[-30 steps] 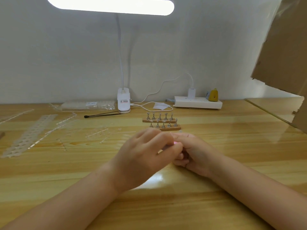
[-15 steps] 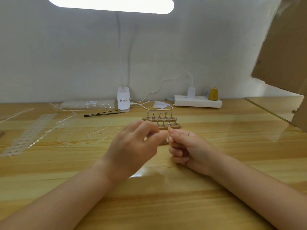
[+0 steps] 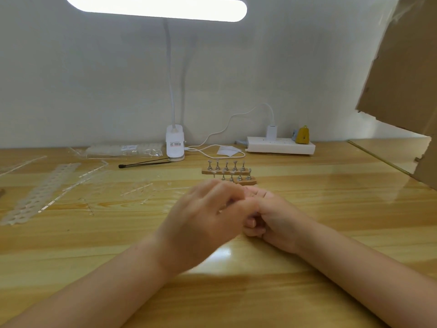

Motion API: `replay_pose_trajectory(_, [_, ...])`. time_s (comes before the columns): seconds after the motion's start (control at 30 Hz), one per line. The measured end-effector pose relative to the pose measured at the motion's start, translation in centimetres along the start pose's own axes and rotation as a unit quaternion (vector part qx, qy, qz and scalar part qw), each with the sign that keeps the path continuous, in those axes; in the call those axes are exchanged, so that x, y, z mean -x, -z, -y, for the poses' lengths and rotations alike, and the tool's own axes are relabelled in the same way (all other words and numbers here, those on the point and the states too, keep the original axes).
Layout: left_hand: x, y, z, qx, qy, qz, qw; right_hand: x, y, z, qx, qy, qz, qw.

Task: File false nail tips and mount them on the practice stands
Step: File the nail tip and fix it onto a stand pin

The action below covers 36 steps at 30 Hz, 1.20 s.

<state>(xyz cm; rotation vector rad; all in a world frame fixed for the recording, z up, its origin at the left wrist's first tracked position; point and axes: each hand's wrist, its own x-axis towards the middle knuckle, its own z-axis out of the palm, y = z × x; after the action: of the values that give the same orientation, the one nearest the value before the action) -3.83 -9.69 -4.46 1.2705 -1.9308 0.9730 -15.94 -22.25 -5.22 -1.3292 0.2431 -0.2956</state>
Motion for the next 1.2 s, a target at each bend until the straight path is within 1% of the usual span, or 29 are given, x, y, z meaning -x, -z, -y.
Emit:
replay_pose_trajectory(0.07, [-0.1, -0.2, -0.2, 0.007, -0.006, 0.005, 1.0, 0.1, -0.1, 0.1, 0.004, 0.001, 0.014, 1.0])
replay_pose_trajectory(0.1, [0.0, -0.1, 0.2, 0.0, 0.008, 0.006, 1.0, 0.1, -0.1, 0.2, -0.005, -0.004, 0.008, 1.0])
replay_pose_trajectory(0.2, [0.7, 0.5, 2.3, -0.038, 0.088, 0.021, 0.995, 0.2, -0.2, 0.5, -0.024, -0.019, -0.022, 0.999])
replay_pose_trajectory(0.27, [1.0, 0.7, 2.8, -0.029, 0.14, 0.025, 0.989, 0.2, -0.4, 0.5, -0.03, -0.022, -0.034, 0.999])
replay_pose_trajectory(0.3, [1.0, 0.6, 2.7, -0.02, 0.151, 0.023, 0.988, 0.2, -0.5, 0.6, -0.037, -0.025, -0.044, 0.998])
replay_pose_trajectory(0.4, [1.0, 0.2, 1.8, -0.009, 0.141, 0.037, 0.989, 0.2, -0.5, 0.7, -0.065, -0.04, -0.073, 0.994])
replay_pose_trajectory(0.5, [1.1, 0.0, 1.6, -0.002, 0.14, 0.039, 0.989, 0.3, -0.5, 0.9, -0.076, -0.049, -0.063, 0.994])
replay_pose_trajectory(0.6, [1.0, 0.0, 1.5, 0.002, 0.161, 0.022, 0.987, 0.4, -0.7, 0.8, -0.057, -0.031, -0.064, 0.996])
replay_pose_trajectory(0.77, [1.2, -0.1, 1.4, 0.006, 0.178, 0.023, 0.984, 0.4, -0.7, 0.4, -0.05, -0.022, -0.09, 0.994])
replay_pose_trajectory(0.97, [1.3, -0.1, 1.6, 0.011, 0.184, 0.019, 0.983, 0.3, -0.4, 0.0, -0.036, -0.001, -0.086, 0.996])
replay_pose_trajectory(1.07, [1.3, -0.2, 1.6, 0.03, 0.187, 0.011, 0.982, 0.2, -0.5, 0.0, -0.056, 0.001, -0.097, 0.994])
replay_pose_trajectory(1.2, [1.5, -0.4, 1.6, 0.055, 0.181, 0.013, 0.982, 0.2, -0.7, 0.2, -0.045, -0.002, -0.118, 0.992])
